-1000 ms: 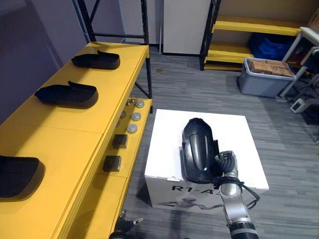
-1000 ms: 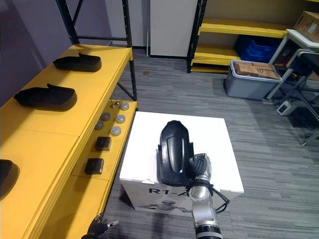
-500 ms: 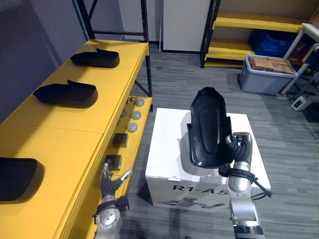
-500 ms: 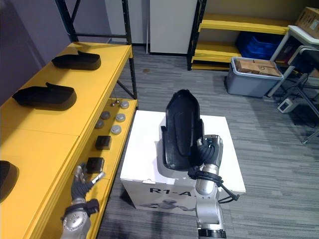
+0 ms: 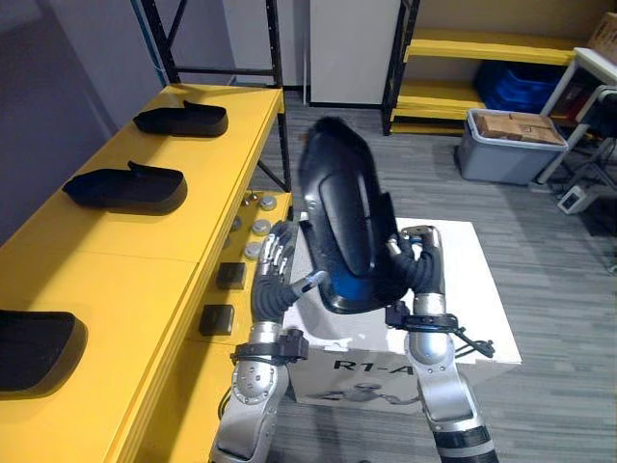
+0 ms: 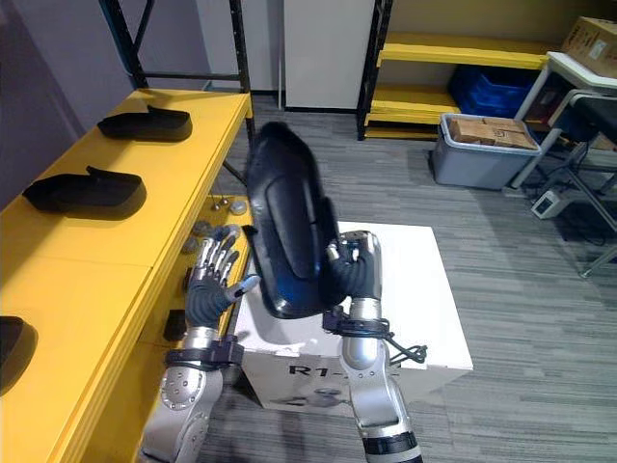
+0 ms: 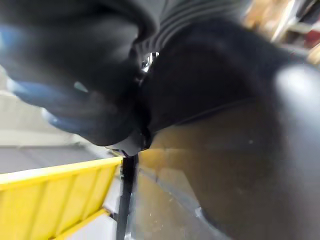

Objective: Walk over and take plastic housings, then place them on the shelf

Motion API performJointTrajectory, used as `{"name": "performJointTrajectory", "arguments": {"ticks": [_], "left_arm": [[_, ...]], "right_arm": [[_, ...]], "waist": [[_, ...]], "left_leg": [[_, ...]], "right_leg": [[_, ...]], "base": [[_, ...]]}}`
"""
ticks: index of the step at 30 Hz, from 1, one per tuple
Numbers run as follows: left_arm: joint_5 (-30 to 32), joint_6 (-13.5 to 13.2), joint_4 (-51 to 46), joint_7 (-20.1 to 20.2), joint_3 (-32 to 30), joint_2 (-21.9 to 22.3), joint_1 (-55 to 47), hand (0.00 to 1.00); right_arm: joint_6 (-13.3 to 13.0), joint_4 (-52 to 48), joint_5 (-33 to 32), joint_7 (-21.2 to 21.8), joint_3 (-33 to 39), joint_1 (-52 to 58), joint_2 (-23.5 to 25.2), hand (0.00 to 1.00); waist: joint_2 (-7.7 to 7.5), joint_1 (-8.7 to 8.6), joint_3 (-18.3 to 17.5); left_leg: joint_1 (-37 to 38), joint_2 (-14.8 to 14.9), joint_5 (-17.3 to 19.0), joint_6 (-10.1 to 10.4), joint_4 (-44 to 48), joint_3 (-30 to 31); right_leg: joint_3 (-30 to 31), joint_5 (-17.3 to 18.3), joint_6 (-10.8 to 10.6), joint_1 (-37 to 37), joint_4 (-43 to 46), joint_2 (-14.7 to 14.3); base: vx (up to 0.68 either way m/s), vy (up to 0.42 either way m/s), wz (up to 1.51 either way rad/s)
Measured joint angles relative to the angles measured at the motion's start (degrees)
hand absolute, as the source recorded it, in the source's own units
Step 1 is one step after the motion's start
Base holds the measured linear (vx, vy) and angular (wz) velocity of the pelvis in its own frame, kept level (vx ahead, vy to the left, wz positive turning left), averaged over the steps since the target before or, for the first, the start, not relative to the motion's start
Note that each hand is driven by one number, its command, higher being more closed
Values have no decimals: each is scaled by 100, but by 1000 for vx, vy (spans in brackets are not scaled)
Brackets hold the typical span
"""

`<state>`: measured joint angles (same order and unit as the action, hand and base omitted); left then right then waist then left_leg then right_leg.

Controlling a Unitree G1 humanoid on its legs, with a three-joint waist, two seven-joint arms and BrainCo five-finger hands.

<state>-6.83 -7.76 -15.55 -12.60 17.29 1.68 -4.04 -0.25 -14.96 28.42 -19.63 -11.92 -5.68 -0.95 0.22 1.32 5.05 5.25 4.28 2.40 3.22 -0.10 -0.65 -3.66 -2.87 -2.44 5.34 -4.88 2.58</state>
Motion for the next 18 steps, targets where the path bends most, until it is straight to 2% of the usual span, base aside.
{"name": "performJointTrajectory", "arguments": {"ticks": [5, 6, 12, 15, 16, 18], "left_arm": [[-250, 35, 384, -165, 46, -96, 65, 0], [-320, 35, 397, -189, 69, -117, 73, 100], [-931, 44, 632, -426, 99, -385, 113, 100], [-1129, 136, 775, -483, 100, -513, 113, 100], [-1160, 172, 776, -486, 101, -549, 113, 0], [-1207, 174, 774, -484, 194, -633, 113, 0]], "right_arm": [[-5, -8, 19, -2, -269, -4, -175, 100], [-5, -8, 20, -2, -285, -3, -192, 100], [-5, -21, 33, -3, -532, -3, -660, 100], [-5, -134, 153, 7, -765, -2, -880, 100], [-5, -221, 188, 9, -881, -2, -971, 100], [-8, -251, 254, 14, -944, -2, -1053, 100]], "waist": [[2, -26, -105], [2, -29, -114], [7, -47, -212], [13, -50, -249], [12, -52, -258], [15, -44, -292]], "left_leg": [[0, 0, 5, -8, 1, -88], [0, -1, 5, -8, 1, -93], [-6, -1, 6, -9, 6, -144], [-22, -1, 6, -9, 19, -154], [-24, -1, 6, -9, 25, -156], [-28, -4, 6, -9, 34, -154]], "right_leg": [[116, -20, -9, -47, -1, -1], [123, -24, -10, -53, -1, 0], [162, -57, -16, -89, -3, -1], [170, -68, -15, -103, -3, 0], [172, -73, -13, -103, -3, 0], [171, -77, -13, -101, -3, 4]], "base": [[-1, 21, -8], [-6, 23, -8], [-4, 15, -5], [0, 0, 0], [0, 0, 0], [0, 0, 0]]}}
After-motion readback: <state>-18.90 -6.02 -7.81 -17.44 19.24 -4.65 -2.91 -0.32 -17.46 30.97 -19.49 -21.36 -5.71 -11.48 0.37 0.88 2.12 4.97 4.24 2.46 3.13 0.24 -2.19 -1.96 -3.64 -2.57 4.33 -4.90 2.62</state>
